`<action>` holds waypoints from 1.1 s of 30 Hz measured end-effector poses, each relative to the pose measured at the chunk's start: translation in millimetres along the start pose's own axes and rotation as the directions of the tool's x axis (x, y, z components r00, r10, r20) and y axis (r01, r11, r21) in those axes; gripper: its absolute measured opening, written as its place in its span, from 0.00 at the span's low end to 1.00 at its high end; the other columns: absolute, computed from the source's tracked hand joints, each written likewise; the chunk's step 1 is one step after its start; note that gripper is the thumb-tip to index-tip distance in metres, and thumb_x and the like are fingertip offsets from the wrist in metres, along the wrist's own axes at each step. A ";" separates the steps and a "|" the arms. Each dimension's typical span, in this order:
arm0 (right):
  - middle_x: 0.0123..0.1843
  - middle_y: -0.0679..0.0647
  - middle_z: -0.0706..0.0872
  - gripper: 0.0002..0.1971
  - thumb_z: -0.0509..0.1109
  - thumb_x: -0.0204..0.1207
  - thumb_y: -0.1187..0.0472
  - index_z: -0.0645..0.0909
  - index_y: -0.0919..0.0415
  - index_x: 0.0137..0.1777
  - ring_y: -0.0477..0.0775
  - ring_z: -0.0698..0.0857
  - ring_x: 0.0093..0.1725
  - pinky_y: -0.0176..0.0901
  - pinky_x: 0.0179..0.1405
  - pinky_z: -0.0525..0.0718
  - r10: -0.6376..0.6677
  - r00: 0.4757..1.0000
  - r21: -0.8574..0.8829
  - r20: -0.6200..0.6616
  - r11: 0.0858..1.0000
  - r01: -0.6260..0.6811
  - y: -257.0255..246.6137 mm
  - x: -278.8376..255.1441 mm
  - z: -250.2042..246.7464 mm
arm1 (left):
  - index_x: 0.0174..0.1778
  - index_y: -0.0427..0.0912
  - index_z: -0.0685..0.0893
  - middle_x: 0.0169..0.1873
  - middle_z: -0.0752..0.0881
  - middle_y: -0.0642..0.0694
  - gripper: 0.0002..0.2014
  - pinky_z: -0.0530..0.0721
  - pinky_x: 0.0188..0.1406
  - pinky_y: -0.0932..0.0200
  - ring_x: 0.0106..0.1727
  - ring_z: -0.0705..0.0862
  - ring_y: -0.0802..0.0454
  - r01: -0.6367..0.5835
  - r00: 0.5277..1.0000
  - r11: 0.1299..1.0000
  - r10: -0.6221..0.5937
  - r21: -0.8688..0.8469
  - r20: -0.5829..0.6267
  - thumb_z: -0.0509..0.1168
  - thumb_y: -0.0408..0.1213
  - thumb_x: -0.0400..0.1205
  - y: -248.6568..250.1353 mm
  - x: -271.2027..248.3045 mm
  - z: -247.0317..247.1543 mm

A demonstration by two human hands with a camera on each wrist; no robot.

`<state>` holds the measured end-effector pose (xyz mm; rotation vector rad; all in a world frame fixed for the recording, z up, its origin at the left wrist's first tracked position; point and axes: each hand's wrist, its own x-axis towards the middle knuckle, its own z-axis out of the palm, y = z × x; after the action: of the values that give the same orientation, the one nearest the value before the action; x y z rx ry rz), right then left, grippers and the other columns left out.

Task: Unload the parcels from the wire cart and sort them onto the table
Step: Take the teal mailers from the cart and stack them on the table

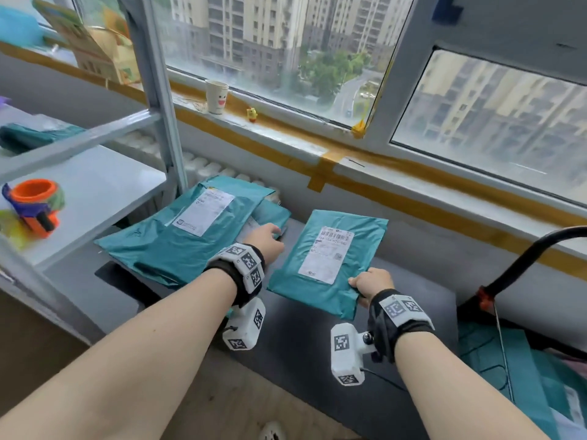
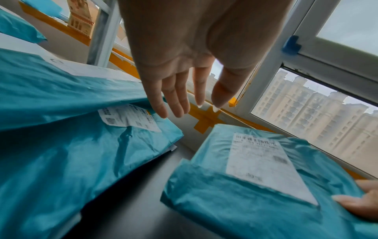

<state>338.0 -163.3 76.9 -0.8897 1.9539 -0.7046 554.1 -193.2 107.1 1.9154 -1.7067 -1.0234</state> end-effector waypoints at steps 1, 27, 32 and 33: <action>0.47 0.62 0.86 0.11 0.72 0.70 0.71 0.75 0.59 0.31 0.67 0.86 0.59 0.59 0.61 0.83 0.016 1.000 -0.008 -0.005 1.000 -0.016 0.8 16.5 5.1 | 0.73 0.45 0.74 0.69 0.78 0.42 0.23 0.74 0.66 0.58 0.69 0.77 0.45 0.010 1.000 1.000 -0.010 0.007 -0.009 0.60 0.32 0.81 -0.7 13.0 -1.7; 0.70 0.59 0.74 0.24 0.64 0.76 0.63 0.71 0.55 0.73 0.62 0.73 0.69 0.47 0.66 0.73 -0.074 0.989 -0.438 -0.125 0.899 0.012 -68.5 102.1 71.1 | 0.66 0.45 0.81 0.66 0.82 0.45 0.18 0.74 0.63 0.61 0.66 0.80 0.48 -0.096 0.978 0.989 0.073 0.111 0.195 0.59 0.32 0.80 18.0 156.1 23.7; 0.38 0.51 0.87 0.08 0.69 0.75 0.58 0.83 0.51 0.34 0.51 0.84 0.39 0.46 0.51 0.86 -0.064 0.983 -0.089 0.170 0.993 0.080 -113.7 86.6 120.0 | 0.53 0.47 0.86 0.54 0.87 0.50 0.14 0.77 0.58 0.61 0.56 0.84 0.50 -0.143 0.988 0.988 0.139 -0.053 -0.068 0.61 0.30 0.77 12.9 160.6 -29.7; 0.35 0.51 0.84 0.09 0.69 0.77 0.57 0.81 0.53 0.35 0.49 0.82 0.34 0.42 0.42 0.85 -0.031 0.965 -0.033 0.259 0.999 0.041 -120.8 79.3 134.4 | 0.52 0.46 0.86 0.53 0.87 0.49 0.13 0.77 0.57 0.62 0.54 0.84 0.50 -0.147 0.982 0.987 0.138 -0.065 -0.128 0.61 0.30 0.77 6.4 161.3 -43.5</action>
<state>462.5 -315.9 65.8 -0.9905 1.7270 -0.5431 581.0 -357.9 97.5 1.7444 -1.6854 -0.8832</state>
